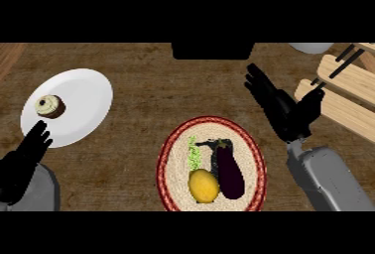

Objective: Pick the lemon from the placemat and place it in the tiered shelf

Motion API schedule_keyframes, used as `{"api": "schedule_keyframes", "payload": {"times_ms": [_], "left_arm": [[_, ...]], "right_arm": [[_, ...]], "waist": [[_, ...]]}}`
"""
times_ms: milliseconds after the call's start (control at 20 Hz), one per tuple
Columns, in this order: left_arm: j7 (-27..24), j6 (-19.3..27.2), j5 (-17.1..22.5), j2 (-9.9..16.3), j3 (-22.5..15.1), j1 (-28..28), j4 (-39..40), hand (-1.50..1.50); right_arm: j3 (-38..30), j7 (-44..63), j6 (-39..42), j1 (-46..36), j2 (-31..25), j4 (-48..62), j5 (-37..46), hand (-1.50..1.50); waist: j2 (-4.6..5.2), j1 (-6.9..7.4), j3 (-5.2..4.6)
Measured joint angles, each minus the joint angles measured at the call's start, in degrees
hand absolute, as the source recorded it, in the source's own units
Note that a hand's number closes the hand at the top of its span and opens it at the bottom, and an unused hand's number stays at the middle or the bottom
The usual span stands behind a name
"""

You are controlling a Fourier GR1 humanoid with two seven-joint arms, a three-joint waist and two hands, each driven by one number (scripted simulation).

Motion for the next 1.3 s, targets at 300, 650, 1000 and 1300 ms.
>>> {"api": "schedule_keyframes", "payload": {"times_ms": [300, 650, 1000, 1300], "left_arm": [[0.7, 1.0, -0.9, -3.6, -0.8, -1.1, 2.2, 0.0], [2.9, 1.7, -1.8, -7.2, -2.9, -3.0, 2.3, 0.0], [3.6, 1.4, -2.9, -9.2, -3.1, -4.4, 3.4, 0.0], [3.8, 1.2, -3.9, -10.2, -2.9, -5.3, 4.4, 0.0]], "right_arm": [[-2.9, -5.9, 0.5, 3.1, -6.4, -7.7, 5.4, 1.5], [-3.8, -6.6, -1.4, 13.0, -13.2, -5.3, 13.2, -1.5], [-3.4, -10.2, 8.6, 19.5, -18.1, -12.7, 11.0, -1.5], [-2.5, 1.2, 14.6, 20.6, -23.6, -26.9, 7.5, -1.5]], "waist": [[-0.4, -1.4, 0.69], [-0.6, -1.53, 1.27], [-0.74, -1.07, 1.37], [-0.81, -1.0, 1.24]]}}
